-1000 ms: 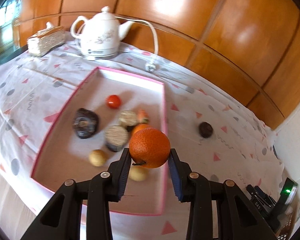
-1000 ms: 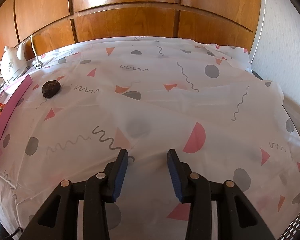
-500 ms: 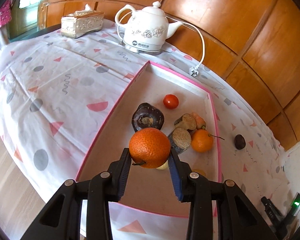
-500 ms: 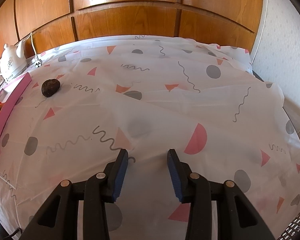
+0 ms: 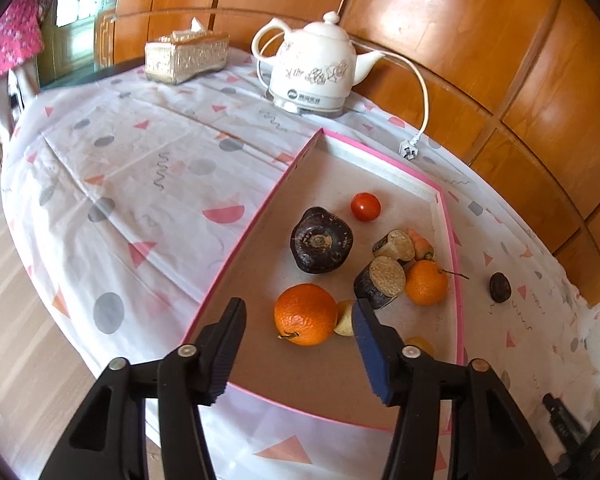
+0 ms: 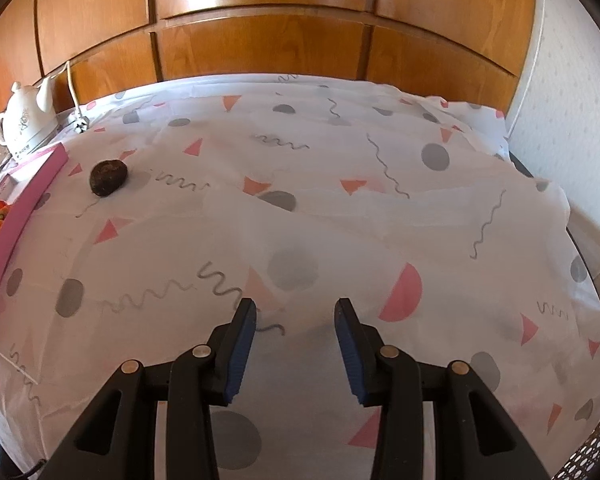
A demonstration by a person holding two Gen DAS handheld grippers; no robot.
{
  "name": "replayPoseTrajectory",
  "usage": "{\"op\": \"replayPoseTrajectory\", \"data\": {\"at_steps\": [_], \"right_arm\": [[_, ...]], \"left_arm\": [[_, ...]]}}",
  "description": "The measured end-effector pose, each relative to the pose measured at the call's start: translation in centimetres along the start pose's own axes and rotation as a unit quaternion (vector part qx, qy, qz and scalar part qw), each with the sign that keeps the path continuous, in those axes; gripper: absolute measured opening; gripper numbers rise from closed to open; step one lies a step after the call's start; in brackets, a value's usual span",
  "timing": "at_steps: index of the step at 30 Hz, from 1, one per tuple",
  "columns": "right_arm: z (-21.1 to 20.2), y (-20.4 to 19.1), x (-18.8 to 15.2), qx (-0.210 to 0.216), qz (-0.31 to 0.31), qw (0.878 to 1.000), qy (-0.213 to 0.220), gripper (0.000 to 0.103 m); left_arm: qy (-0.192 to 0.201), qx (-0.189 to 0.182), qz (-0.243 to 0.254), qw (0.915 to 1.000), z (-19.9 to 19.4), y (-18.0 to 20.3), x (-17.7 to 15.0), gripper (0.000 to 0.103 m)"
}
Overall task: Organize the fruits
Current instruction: 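Reach the right gripper to the dark round fruit and grasp it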
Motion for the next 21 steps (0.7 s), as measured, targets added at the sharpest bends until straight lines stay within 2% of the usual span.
{"op": "replayPoseTrajectory", "data": {"at_steps": [5, 12, 14, 15, 16, 21], "right_arm": [[-0.5, -2.0, 1.2, 0.027, -0.03, 0.999, 0.003, 0.041], [-0.6, -7.7, 5.0, 0.118, -0.096, 0.988, -0.002, 0.041], [-0.4, -9.4, 6.4, 0.14, -0.107, 0.984, -0.003, 0.044], [-0.1, -10.3, 7.3, 0.149, -0.112, 0.983, -0.003, 0.05], [0.2, -11.2, 8.0, 0.154, -0.114, 0.981, -0.004, 0.054], [2.4, -14.7, 11.2, 0.164, -0.124, 0.978, -0.018, 0.055]], "left_arm": [[0.012, -0.002, 0.03, 0.9995, -0.8, 1.1, -0.7, 0.057], [0.019, -0.002, 0.041, 0.999, -1.4, 1.6, -1.0, 0.058], [0.021, 0.0, 0.04, 0.999, -1.5, 1.6, -1.1, 0.058], [0.021, 0.0, 0.04, 0.999, -1.6, 1.5, -1.2, 0.059], [0.022, 0.001, 0.038, 0.999, -1.7, 1.4, -1.2, 0.059], [0.025, 0.006, 0.035, 0.999, -1.9, 0.9, -1.2, 0.059]]}}
Point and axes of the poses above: each gripper's, at about its wrist camera, not at the fingertips, and z roughly the way its jaws point, y to its right, x to its top, the point moved 1 cm from there along z, roughly the way its jaws point, and after that the axes turned 10 degrees about -y, right-handed, at the moved point
